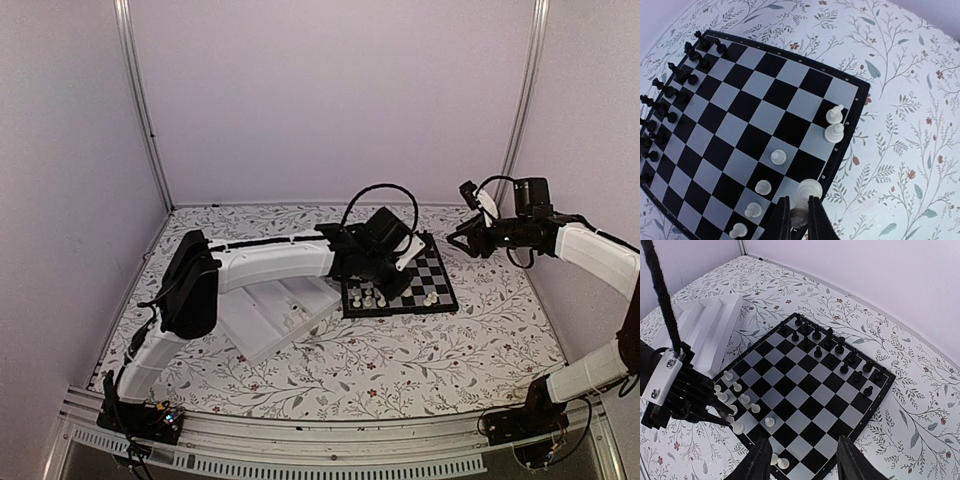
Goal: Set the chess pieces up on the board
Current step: Place the chess piece on the chessboard.
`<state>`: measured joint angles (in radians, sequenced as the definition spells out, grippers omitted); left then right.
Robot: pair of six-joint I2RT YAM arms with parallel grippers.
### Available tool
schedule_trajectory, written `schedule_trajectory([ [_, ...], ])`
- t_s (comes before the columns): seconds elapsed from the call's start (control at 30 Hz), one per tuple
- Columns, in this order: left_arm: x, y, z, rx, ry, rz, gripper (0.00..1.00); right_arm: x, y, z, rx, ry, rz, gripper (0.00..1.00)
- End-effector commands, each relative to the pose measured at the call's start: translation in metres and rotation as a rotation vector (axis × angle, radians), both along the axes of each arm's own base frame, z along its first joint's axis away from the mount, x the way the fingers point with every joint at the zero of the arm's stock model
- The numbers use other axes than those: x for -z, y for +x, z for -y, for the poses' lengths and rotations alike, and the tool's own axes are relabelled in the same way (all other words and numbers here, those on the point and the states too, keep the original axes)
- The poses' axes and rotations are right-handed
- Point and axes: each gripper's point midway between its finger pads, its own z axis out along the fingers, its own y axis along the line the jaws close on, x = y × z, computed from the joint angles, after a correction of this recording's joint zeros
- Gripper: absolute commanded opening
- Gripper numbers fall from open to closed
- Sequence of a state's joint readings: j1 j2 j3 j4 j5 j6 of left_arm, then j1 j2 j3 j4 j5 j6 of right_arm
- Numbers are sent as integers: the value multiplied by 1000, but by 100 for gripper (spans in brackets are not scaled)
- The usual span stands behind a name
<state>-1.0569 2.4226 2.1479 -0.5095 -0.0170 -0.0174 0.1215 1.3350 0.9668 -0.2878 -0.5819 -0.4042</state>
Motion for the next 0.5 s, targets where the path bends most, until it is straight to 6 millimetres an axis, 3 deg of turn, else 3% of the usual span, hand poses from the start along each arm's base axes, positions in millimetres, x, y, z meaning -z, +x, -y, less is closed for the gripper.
schedule_trajectory([
  [0.0,13,-1,-7,14,126,70,7,8,3,4,16,-13,-3,48],
  [0.47,33,-2,-5,29,204,112,9,14,1,1,-5,-11,-21,48],
])
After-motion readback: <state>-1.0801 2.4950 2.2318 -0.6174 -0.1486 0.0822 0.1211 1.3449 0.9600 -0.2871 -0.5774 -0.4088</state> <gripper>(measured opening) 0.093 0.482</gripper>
